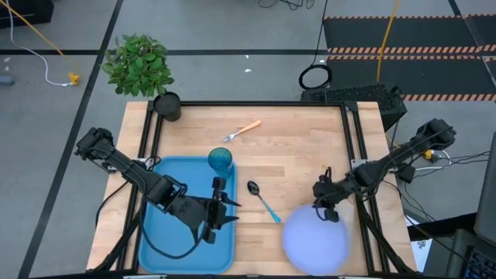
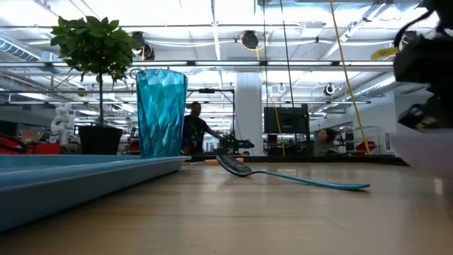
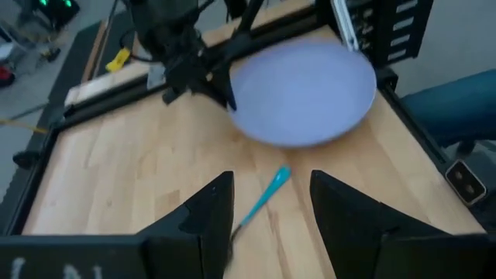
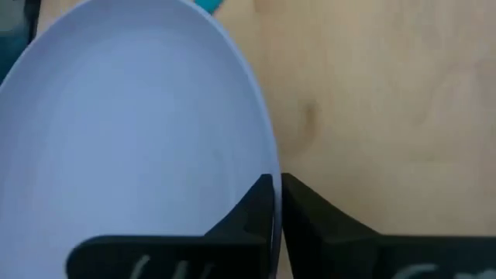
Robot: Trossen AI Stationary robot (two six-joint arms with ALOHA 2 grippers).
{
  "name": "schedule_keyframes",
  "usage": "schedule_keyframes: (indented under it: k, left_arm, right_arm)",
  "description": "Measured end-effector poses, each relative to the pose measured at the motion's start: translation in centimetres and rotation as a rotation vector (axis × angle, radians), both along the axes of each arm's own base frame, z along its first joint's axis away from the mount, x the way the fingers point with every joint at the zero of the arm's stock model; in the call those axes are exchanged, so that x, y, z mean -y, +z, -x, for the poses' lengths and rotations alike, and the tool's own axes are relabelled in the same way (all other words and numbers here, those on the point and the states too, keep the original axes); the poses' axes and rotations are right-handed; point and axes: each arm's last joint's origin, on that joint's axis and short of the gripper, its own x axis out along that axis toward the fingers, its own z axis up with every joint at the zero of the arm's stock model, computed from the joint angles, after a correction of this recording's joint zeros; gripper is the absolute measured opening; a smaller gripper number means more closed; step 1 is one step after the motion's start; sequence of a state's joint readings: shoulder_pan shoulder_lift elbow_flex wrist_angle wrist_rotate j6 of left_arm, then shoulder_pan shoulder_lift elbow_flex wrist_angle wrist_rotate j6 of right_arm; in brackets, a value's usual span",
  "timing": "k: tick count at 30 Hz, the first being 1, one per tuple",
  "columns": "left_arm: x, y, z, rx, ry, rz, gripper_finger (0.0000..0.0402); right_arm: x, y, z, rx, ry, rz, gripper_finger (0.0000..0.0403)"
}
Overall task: Pick and place plate/cup/fork/spoon on tray
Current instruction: Put the purple to the bottom right of the blue cup on the blue tray
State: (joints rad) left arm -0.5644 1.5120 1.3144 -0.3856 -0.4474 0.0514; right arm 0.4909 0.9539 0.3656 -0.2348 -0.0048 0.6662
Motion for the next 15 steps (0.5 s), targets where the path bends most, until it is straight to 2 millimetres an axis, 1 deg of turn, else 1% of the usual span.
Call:
schedule_keyframes:
  k: [4, 7, 10, 15]
  left_arm:
    - [0.2, 0.5, -0.3, 0.056, -0.017, 0.001, 0.0175]
    - [0.5, 0.2, -1.0, 0.085, -0.031, -0.017, 0.0175]
    - [1.1, -0.8, -2.0, 0.098, -0.057, -0.06, 0.0175]
    - [2.2, -3.1, -3.7, 0.093, -0.106, -0.158, 0.0175]
  right_arm:
    - [0.1, 1.0, -0.7, 0.032, -0.002, 0.013, 0.0004]
    - [0.1, 2.2, -1.3, 0.06, -0.039, 0.024, 0.0004]
    - [0.3, 3.6, -2.0, 0.102, -0.095, 0.063, 0.0002]
    - [0.7, 6.7, -3.3, 0.232, -0.196, 0.172, 0.0001]
